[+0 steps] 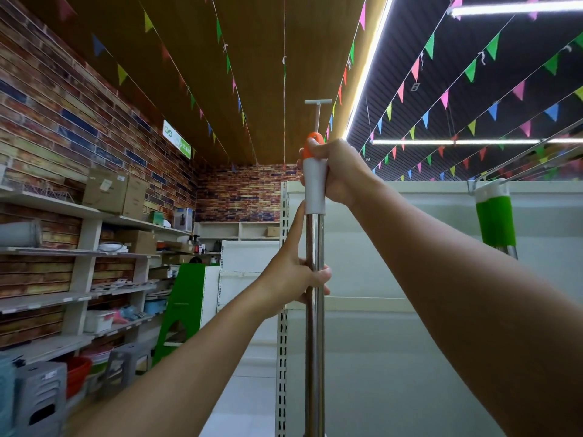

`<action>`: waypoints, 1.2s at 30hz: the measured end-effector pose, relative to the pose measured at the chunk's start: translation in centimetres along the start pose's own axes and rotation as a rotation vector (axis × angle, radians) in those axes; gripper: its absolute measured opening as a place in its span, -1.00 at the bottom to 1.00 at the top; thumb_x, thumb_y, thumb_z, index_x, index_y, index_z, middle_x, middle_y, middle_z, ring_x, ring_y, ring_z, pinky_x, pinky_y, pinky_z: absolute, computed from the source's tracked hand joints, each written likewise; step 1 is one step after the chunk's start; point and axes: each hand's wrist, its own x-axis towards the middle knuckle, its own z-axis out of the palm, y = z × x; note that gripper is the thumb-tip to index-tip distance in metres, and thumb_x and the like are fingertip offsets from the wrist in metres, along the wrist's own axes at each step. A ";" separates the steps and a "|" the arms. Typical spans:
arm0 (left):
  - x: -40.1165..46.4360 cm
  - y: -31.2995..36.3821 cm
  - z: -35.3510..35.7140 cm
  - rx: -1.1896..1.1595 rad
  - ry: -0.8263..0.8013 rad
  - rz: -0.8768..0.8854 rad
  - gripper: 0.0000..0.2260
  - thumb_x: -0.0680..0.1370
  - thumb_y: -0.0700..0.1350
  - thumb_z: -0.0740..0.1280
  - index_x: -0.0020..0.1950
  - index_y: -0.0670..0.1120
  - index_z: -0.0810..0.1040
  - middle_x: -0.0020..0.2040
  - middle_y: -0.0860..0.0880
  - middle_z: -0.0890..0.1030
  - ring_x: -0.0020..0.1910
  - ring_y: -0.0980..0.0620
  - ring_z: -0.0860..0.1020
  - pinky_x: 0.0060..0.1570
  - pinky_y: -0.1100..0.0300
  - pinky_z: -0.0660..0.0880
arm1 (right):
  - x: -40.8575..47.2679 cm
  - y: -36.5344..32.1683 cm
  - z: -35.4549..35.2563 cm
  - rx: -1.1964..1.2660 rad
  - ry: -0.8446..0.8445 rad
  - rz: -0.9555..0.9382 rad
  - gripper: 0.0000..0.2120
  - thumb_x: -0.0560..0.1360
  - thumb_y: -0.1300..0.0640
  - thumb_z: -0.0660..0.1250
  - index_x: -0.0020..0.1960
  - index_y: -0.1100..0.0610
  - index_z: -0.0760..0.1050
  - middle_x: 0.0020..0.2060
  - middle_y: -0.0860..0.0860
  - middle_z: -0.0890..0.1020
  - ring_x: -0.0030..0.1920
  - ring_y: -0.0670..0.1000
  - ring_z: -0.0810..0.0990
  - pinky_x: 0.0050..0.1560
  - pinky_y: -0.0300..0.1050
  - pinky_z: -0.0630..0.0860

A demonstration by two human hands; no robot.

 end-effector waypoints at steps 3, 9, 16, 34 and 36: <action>0.1 0.2 0.2 0.011 0.020 -0.006 -0.08 0.52 -0.29 0.36 0.39 0.49 -0.18 0.13 -0.20 0.59 -0.18 -0.04 0.68 -0.27 0.15 0.63 | 0.0 -0.4 0.1 -0.037 0.062 0.036 -0.87 0.49 0.23 0.34 -0.03 0.17 0.39 -0.11 0.13 0.57 -0.12 0.10 0.60 -0.01 0.03 0.57; 0.6 0.7 0.5 -0.010 0.073 -0.006 -0.08 0.51 -0.33 0.35 0.42 0.45 -0.15 0.42 -0.20 0.35 -0.11 -0.06 0.65 -0.42 0.31 0.53 | 0.0 -0.1 0.6 -0.012 0.124 -0.026 -0.80 0.48 0.15 0.40 -0.10 0.19 0.39 -0.16 0.16 0.56 -0.20 0.10 0.61 -0.04 -0.01 0.59; 0.3 -0.6 0.8 -0.034 0.056 -0.057 -0.09 0.50 -0.31 0.36 0.37 0.53 -0.09 0.25 -0.23 0.49 -0.14 -0.12 0.67 -0.37 0.20 0.57 | -1.2 2.8 -0.8 -0.028 0.044 -0.083 -0.77 0.60 -0.01 0.20 0.16 0.09 0.45 -0.10 0.11 0.54 -0.13 0.05 0.54 -0.06 0.02 0.55; 2.5 -5.1 1.2 -0.008 0.112 -0.018 -0.16 0.53 -0.16 0.38 0.41 0.47 -0.12 0.10 -0.15 0.61 -0.10 -0.05 0.68 -0.12 0.08 0.60 | -4.0 7.7 -4.5 -0.676 -0.122 -0.087 -0.07 0.50 0.34 0.32 0.49 -0.30 -0.18 0.22 0.18 0.44 0.04 0.17 0.61 -0.13 0.17 0.63; 2.4 -5.7 1.7 0.095 0.168 0.017 -0.19 0.54 -0.11 0.36 0.41 0.47 -0.15 0.20 -0.12 0.58 -0.05 0.00 0.64 -0.04 0.11 0.57 | -4.2 8.2 -4.6 -0.750 -0.112 -0.094 -0.07 0.52 0.30 0.32 0.47 -0.32 -0.24 0.22 0.20 0.45 0.01 0.18 0.62 -0.18 0.13 0.64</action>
